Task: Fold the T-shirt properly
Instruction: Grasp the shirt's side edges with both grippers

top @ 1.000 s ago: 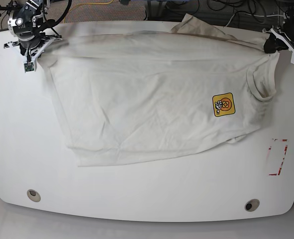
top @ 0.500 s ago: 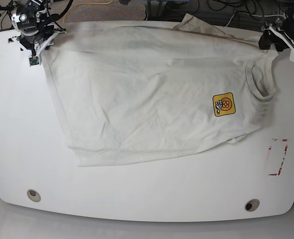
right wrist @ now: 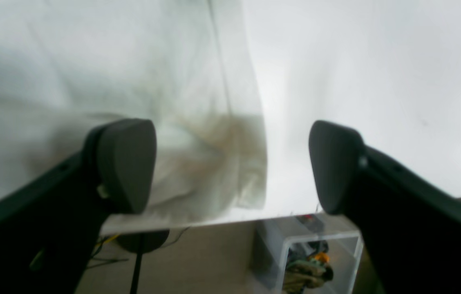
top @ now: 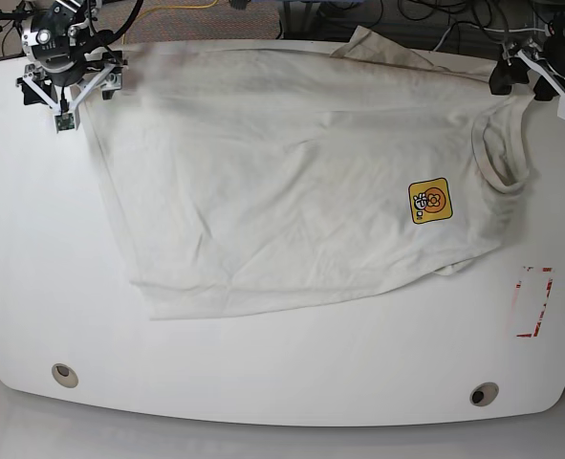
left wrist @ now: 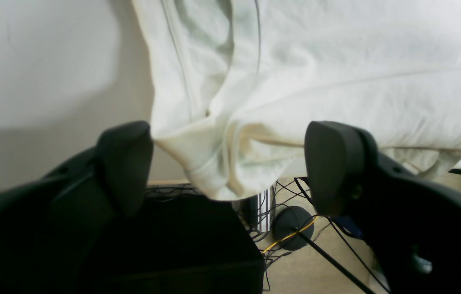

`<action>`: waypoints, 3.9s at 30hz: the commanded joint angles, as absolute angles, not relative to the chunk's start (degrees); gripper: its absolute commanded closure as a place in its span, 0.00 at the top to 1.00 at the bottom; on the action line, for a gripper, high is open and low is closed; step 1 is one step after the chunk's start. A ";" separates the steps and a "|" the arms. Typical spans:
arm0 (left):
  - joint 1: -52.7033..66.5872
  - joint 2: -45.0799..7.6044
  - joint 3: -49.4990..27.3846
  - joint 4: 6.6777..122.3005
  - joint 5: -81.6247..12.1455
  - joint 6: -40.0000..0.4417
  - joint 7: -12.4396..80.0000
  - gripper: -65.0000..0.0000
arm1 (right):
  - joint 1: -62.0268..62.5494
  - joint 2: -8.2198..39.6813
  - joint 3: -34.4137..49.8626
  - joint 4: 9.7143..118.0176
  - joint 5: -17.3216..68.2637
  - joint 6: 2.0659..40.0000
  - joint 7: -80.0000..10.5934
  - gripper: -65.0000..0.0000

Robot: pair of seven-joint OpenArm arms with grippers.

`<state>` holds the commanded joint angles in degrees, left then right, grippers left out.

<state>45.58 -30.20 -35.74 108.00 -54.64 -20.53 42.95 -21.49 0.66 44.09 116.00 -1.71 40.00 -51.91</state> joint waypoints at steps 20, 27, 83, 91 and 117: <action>32.75 -29.76 -47.34 104.40 -54.55 -20.35 42.95 0.85 | -8.66 0.66 43.56 114.15 -2.07 40.00 -52.00 0.87; 25.45 -29.76 -45.76 97.19 -54.55 -20.26 42.95 0.85 | -1.71 3.21 37.76 107.47 -2.24 40.00 -52.00 0.87; 16.66 -29.93 -37.49 91.65 -54.46 -20.09 42.95 0.85 | 31.60 9.45 27.56 41.89 -2.24 40.00 -23.08 0.73; 13.67 -29.93 -35.21 84.62 -54.55 -20.09 42.95 0.85 | 31.69 9.45 27.56 42.15 -2.24 40.00 -23.08 0.24; 2.77 -29.93 -17.36 67.12 -54.73 -20.35 42.95 0.84 | 29.05 9.54 27.47 45.67 -2.24 40.00 -23.08 0.13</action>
